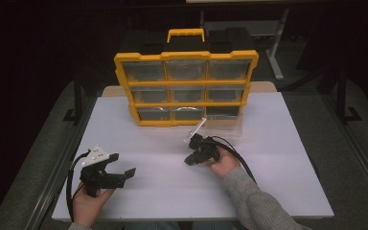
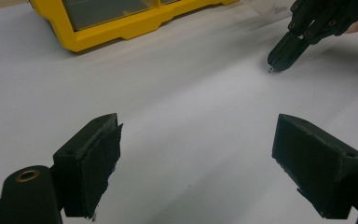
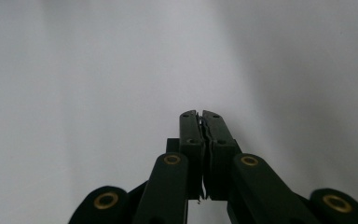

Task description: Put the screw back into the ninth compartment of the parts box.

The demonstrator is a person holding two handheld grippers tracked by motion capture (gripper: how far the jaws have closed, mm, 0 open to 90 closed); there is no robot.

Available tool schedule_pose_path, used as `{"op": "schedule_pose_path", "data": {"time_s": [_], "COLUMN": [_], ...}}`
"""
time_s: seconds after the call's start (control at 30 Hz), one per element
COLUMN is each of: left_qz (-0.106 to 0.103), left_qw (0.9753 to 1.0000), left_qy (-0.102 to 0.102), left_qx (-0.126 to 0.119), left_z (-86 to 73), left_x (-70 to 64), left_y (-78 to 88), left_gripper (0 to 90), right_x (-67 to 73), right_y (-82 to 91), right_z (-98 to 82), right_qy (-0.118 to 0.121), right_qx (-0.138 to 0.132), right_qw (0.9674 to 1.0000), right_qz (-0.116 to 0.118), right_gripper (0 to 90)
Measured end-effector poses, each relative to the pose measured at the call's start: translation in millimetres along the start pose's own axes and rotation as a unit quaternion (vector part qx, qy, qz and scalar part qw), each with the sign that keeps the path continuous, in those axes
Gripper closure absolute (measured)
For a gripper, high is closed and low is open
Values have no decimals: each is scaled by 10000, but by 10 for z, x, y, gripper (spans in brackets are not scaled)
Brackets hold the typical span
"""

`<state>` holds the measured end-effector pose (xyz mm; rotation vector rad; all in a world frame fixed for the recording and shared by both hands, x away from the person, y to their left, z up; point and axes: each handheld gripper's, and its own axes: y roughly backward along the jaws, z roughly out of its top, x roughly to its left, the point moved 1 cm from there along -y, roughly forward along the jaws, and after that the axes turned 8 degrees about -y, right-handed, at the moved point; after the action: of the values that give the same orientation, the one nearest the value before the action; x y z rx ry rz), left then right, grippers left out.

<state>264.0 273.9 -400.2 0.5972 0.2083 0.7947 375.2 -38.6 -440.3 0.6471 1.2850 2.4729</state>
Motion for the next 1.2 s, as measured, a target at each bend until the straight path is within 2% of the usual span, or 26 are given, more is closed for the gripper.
{"op": "schedule_pose_path", "data": {"time_s": [0.13,0.3,0.53,0.77,1.2], "left_qz": [1,6,12,13,17], "left_qw": [10000,10000,10000,10000,10000], "left_qy": [8,-23,-17,-24,-1], "left_qx": [3,2,17,16,-3], "left_z": [1,8,6,6,7], "left_x": [-3,-3,-4,-6,-4], "left_y": [-3,-1,-6,-6,-4], "left_gripper": [149,149,149,149,152], "right_x": [-2,4,-23,-34,-101], "right_y": [96,212,437,604,969], "right_z": [19,39,90,147,238], "right_qy": [26,86,57,137,39], "right_qx": [-105,-78,-228,-319,-536], "right_qw": [9999,9999,9996,9993,9986], "right_qz": [106,53,164,104,19], "right_gripper": [867,867,868,868,868]}}
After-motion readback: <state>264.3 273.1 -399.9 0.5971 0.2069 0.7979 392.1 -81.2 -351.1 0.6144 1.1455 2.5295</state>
